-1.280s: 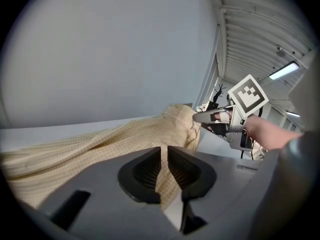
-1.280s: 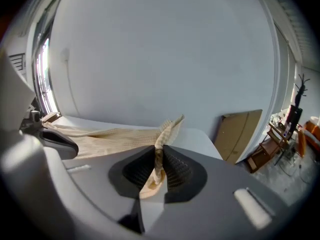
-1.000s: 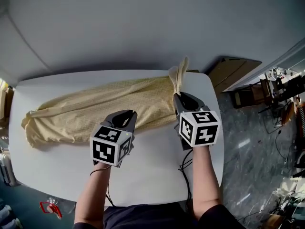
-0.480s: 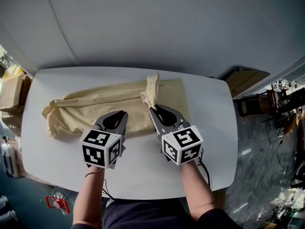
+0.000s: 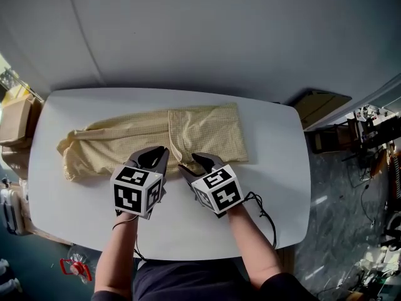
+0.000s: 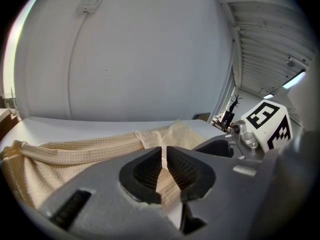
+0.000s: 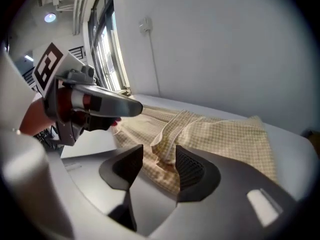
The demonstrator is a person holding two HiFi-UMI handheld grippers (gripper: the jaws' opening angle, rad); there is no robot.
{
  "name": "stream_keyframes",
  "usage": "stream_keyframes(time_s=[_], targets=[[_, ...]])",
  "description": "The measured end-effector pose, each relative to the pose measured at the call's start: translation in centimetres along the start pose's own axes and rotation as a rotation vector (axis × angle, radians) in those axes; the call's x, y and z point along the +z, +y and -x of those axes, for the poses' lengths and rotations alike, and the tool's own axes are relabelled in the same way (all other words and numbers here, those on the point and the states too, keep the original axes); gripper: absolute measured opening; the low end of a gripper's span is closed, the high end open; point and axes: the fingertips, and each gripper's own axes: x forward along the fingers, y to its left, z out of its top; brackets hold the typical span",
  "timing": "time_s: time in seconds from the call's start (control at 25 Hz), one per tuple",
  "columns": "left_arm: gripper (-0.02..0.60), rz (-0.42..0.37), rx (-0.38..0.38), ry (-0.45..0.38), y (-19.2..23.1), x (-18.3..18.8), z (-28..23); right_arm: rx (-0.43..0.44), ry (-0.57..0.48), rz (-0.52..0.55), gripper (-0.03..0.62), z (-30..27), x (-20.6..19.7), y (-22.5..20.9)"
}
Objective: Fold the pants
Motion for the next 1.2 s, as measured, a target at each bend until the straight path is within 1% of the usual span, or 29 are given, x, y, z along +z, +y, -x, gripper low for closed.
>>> stream_keyframes(time_s=[0.12,0.24,0.36,0.48,0.6,0.72,0.8,0.88,0.92,1.08,1.2], targets=[[0.028,-0.031,-0.043,0.028,-2.4,-0.1,-1.8,-0.035,-0.029,-0.008,0.190,2.3,0.8,-1.9],[0.029,-0.068,-0.079,0.059,-5.0,-0.3,-3.7,-0.104,-0.036,-0.021,0.179,4.2,0.5,-5.1],[0.032,-0.095,-0.096,0.087,-6.8,-0.5,-5.3,-0.191,-0.013,-0.071,0.173,5.9,-1.3,-9.2],[0.046,-0.121,-0.093,0.118,-8.2,-1.0,-7.0,-0.276,0.021,-0.131,0.173,7.8,-3.7,-13.4],[0.071,-0.161,-0.107,0.149,-10.0,-1.5,-8.9,-0.324,0.039,-0.188,0.175,8.9,-5.5,-16.3],[0.089,-0.256,-0.129,0.192,-12.1,-2.6,-10.7,-0.315,0.045,-0.252,0.178,9.0,-6.6,-17.8],[0.111,-0.340,-0.161,0.228,-14.0,-3.6,-11.7,-0.285,0.035,-0.296,0.178,8.8,-6.8,-18.3],[0.137,-0.408,-0.192,0.242,-16.0,-4.0,-12.7,-0.256,0.019,-0.323,0.176,8.7,-6.4,-18.8],[0.142,-0.426,-0.204,0.234,-16.9,-3.8,-13.2,-0.246,0.010,-0.329,0.175,8.6,-6.1,-19.0],[0.146,-0.453,-0.248,0.185,-20.0,-2.6,-15.2,-0.238,-0.010,-0.317,0.169,8.3,-4.5,-20.5],[0.150,-0.482,-0.238,0.195,-21.0,-2.8,-16.8,-0.243,-0.017,-0.291,0.163,8.1,-2.9,-22.0]])
